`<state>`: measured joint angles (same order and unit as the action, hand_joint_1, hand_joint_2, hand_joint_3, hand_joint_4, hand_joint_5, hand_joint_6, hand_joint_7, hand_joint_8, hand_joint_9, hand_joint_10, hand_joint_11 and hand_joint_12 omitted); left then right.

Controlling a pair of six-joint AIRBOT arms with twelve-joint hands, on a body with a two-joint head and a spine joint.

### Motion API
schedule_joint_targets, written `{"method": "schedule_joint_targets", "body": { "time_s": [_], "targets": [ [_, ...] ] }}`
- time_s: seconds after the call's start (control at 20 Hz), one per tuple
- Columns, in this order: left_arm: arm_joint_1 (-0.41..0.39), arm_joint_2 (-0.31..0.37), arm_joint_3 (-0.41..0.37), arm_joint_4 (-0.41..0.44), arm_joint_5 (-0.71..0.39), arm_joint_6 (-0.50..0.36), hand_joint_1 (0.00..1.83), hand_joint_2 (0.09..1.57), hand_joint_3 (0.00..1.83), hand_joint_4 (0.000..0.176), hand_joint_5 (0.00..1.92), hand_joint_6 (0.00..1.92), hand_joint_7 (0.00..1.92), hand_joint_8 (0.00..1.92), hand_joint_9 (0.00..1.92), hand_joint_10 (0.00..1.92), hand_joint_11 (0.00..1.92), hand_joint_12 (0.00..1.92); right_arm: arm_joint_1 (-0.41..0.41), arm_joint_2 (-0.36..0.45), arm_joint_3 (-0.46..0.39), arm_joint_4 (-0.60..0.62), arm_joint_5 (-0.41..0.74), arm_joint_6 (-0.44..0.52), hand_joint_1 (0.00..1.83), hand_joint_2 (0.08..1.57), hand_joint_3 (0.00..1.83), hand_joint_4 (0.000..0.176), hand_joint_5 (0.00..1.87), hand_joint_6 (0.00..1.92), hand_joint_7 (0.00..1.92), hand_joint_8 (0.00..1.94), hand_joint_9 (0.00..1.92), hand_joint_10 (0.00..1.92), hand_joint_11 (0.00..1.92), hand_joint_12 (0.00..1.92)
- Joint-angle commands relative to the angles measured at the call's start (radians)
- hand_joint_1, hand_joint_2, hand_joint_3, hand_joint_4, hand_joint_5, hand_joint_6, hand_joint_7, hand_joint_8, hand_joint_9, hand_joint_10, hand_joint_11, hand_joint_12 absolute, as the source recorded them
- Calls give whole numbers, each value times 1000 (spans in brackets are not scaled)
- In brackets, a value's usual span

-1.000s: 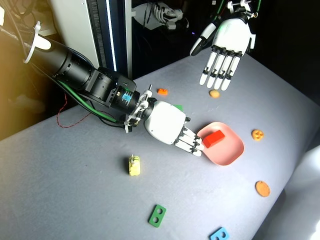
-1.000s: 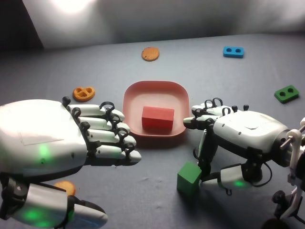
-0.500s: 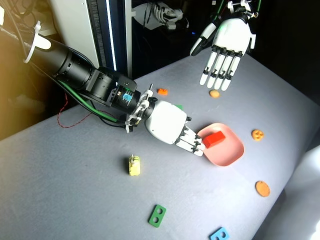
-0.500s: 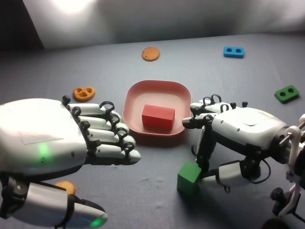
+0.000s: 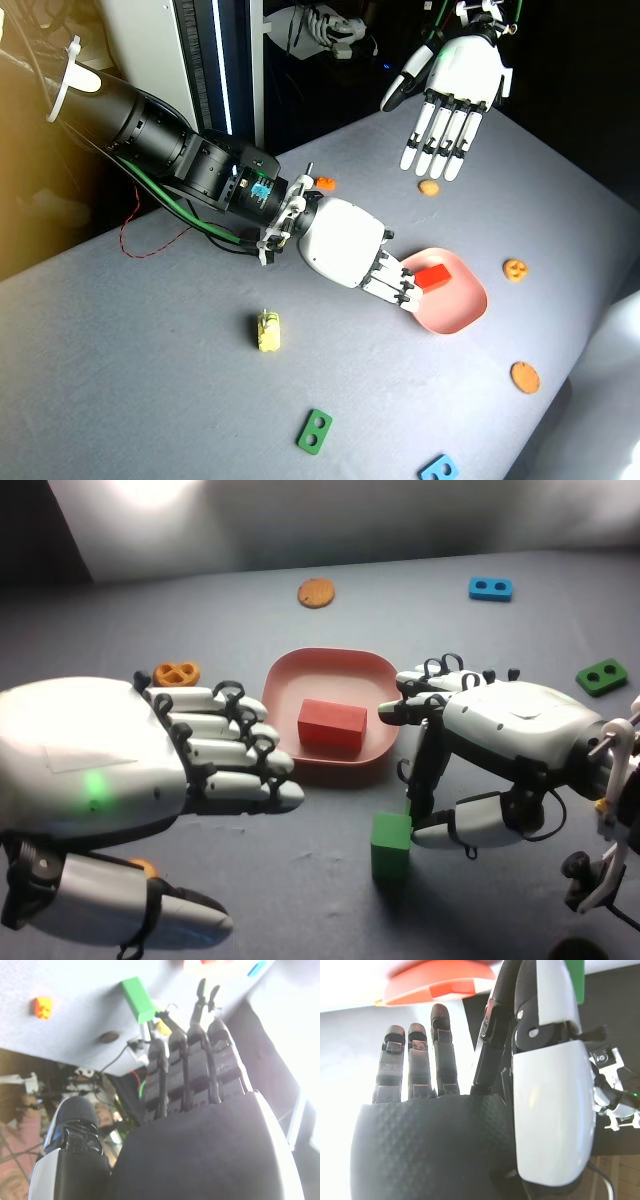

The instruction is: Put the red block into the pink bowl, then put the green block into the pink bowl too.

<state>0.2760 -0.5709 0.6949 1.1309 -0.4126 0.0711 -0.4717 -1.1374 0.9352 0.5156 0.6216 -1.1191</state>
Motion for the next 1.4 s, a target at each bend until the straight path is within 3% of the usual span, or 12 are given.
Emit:
{"method": "schedule_joint_targets", "body": {
  "time_s": [0.0, 0.1, 0.15, 0.2, 0.25, 0.3, 0.5, 0.55, 0.85, 0.95, 1.05, 1.35],
  "targets": [
    [-12, 5, 0, -30, -52, -3, 0, 1275, 1, 0, 241, 2, 178, 3, 108, 1, 0, 135, 12, 12, -2, -24, 94, 10, 1122, 953, 0, 176, 1458, 121, 303, 4, 16, 0, 0, 0],
    [-14, 5, 0, -30, -50, -3, 0, 1274, 0, 0, 246, 0, 185, 0, 123, 0, 0, 183, 15, 13, -2, -24, 94, 11, 1111, 958, 2, 176, 1441, 118, 286, 14, 0, 0, 0, 0],
    [-15, 5, 0, -30, -50, -3, 0, 1267, 0, 0, 261, 4, 200, 5, 132, 3, 0, 196, 18, 14, -2, -24, 94, 12, 970, 868, 0, 130, 1181, 30, 289, 12, 0, 0, 0, 0],
    [-15, 5, 0, -31, -49, -3, 0, 1268, 0, 0, 264, 3, 201, 3, 130, 1, 0, 176, 20, 15, -3, -24, 94, 14, 912, 845, 0, 121, 1092, 5, 292, 11, 0, 0, 0, 0],
    [-16, 5, 0, -32, -48, -3, 0, 1268, 0, 0, 264, 3, 201, 3, 130, 1, 0, 176, 22, 16, -3, -24, 94, 14, 912, 845, 0, 121, 1092, 5, 292, 11, 0, 0, 0, 0],
    [-16, 5, 0, -32, -47, -3, 0, 1273, 0, 0, 293, 0, 238, 0, 167, 0, 0, 266, 24, 17, -4, -24, 94, 16, 785, 843, 0, 149, 909, 0, 263, 2, 0, 0, 0, 0],
    [-17, 4, 0, -34, -43, -3, 0, 1268, 0, 0, 244, 2, 169, 4, 114, 4, 0, 152, 29, 22, -13, -24, 94, 18, 760, 816, 0, 145, 835, 0, 164, 0, 0, 0, 0, 0],
    [-18, 4, 0, -34, -42, -3, 0, 1271, 1, 0, 220, 1, 143, 3, 87, 1, 0, 89, 33, 24, -16, -24, 94, 18, 725, 807, 0, 165, 836, 3, 178, 6, 0, 0, 0, 0],
    [-20, 3, 0, -34, -40, -3, 0, 1267, 0, 0, 307, 5, 249, 6, 180, 7, 0, 273, 43, 34, -37, -33, 94, 19, 705, 806, 0, 158, 831, 1, 159, 0, 0, 0, 0, 0],
    [-20, 3, 0, -32, -40, -3, 0, 1266, 0, 0, 274, 2, 207, 0, 146, 1, 0, 195, 43, 38, -46, -43, 94, 19, 687, 797, 0, 175, 838, 4, 152, 1, 0, 0, 0, 0],
    [-20, 3, 0, -31, -39, -3, 0, 1268, 0, 0, 226, 2, 139, 4, 76, 2, 0, 42, 43, 44, -55, -48, 92, 19, 717, 797, 0, 168, 843, 5, 155, 1, 0, 0, 0, 0],
    [-20, 3, 1, -31, -38, -3, 0, 1268, 0, 0, 232, 7, 161, 8, 94, 10, 12, 6, 10, 45, -60, -52, 88, 19, 676, 811, 0, 168, 795, 1, 99, 4, 0, 0, 0, 0]
  ]
}}
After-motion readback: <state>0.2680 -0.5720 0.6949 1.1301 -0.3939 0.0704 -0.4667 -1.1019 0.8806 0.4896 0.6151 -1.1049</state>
